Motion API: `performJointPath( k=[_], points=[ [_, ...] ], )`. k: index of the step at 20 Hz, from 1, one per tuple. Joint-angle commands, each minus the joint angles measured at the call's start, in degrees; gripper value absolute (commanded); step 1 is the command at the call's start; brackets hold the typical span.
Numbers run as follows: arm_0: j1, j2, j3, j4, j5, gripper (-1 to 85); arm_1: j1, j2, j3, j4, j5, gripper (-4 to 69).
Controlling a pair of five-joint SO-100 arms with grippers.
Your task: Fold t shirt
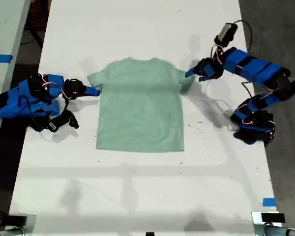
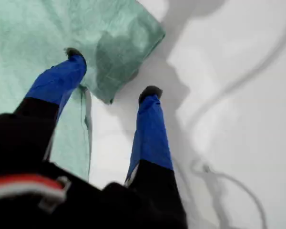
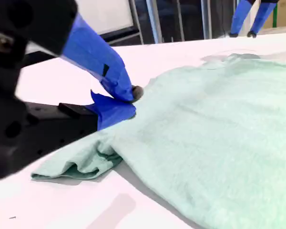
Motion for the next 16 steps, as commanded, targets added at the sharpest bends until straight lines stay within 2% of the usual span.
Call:
performJointPath(
  k=[1,4,8,14,15,16],
  points=[
    [0.26,0.35,2.29,-0.26,0.00,-0.3,0.88,-16.70,-20.48,2.37,-1.14,23.2],
    [0.53,0.35,2.29,-0.09,0.00,-0.3,1.23,-30.59,-33.22,7.12,-1.05,18.8],
    [0.79,0.35,2.29,0.09,0.00,-0.3,3.69,-32.08,-33.93,9.67,0.00,21.3],
    [0.79,0.35,2.29,0.09,-0.09,-0.3,2.37,-33.57,-33.93,11.43,-0.35,19.7],
    [0.88,0.35,2.29,0.09,-0.09,-0.3,2.02,-34.54,-33.93,11.51,0.00,13.1],
    [0.88,0.35,2.29,0.09,-0.09,-0.3,1.67,-35.33,-33.93,11.25,0.18,1.7]
  ],
)
